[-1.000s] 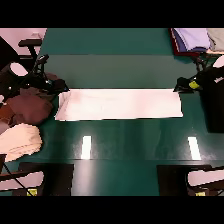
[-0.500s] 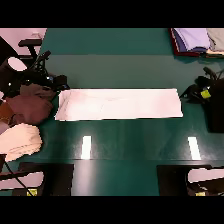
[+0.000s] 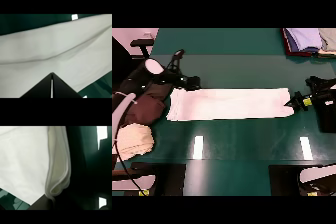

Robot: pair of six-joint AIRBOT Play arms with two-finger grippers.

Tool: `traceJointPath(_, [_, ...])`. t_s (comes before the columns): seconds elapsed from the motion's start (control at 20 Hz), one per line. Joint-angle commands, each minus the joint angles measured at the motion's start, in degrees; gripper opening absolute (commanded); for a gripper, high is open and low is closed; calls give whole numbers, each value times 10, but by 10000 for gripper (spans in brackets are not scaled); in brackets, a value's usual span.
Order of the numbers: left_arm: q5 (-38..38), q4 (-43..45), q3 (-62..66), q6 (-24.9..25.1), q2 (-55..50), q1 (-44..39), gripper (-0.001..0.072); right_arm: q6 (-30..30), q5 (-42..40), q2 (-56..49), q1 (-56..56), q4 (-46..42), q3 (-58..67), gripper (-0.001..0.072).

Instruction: Fold the shirts.

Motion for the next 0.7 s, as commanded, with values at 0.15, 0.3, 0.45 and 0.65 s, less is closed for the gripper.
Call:
traceJointPath(0.15, [32, -3, 113, -20, -126, -112, 23, 6, 49, 63, 35, 10, 102, 13])
traceJointPath(0.3, [7, -3, 177, -26, -201, -151, 23, 31, 63, 119, 75, 10, 165, 14])
traceJointPath(0.45, [-11, -3, 220, -28, -254, -177, 23, 45, 61, 154, 136, 10, 224, 14])
traceJointPath(0.65, [-9, -8, 224, -43, -277, -185, 23, 61, 56, 161, 216, 10, 282, 14])
